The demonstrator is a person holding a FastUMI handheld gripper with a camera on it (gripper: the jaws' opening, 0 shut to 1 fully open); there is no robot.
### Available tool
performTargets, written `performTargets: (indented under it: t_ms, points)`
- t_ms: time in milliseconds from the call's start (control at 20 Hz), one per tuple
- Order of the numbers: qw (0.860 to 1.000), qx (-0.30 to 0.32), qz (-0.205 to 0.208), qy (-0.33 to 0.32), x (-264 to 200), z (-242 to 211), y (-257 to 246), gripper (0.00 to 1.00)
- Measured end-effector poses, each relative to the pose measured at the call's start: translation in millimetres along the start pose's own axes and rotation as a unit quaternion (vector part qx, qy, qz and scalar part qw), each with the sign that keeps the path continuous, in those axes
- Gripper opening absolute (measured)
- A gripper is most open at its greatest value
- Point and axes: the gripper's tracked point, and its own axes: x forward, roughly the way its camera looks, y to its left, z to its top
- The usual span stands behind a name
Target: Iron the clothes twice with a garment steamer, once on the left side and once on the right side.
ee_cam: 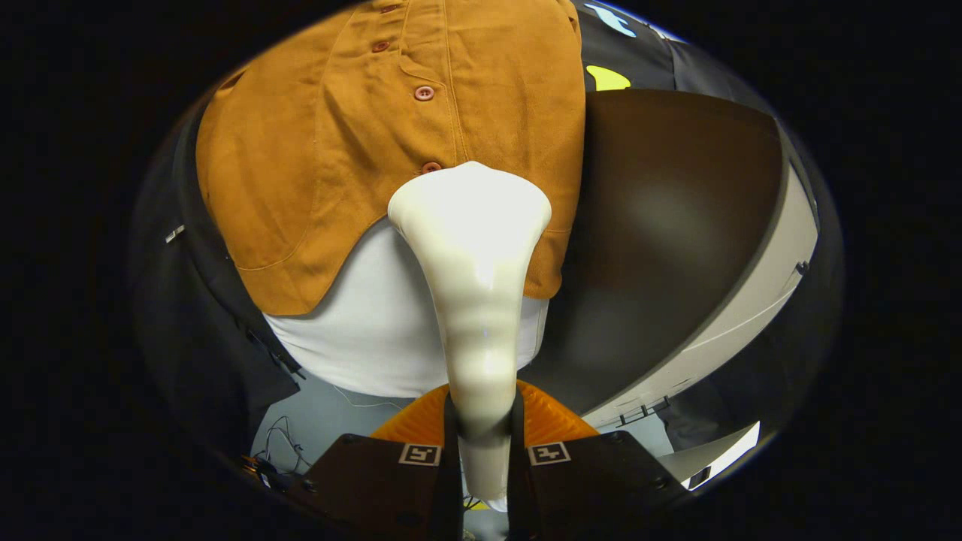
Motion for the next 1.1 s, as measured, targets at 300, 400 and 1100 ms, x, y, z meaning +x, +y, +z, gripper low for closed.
performTargets:
  t_ms: [300, 400, 1100]
  points:
    - [0.999, 0.01, 0.017, -0.034, -68, 25, 3, 0.27]
    - [0.999, 0.01, 0.024, -0.047, -96, 36, 4, 0.27]
    - [0.987, -0.006, 0.08, -0.141, -202, 161, 77, 0.27]
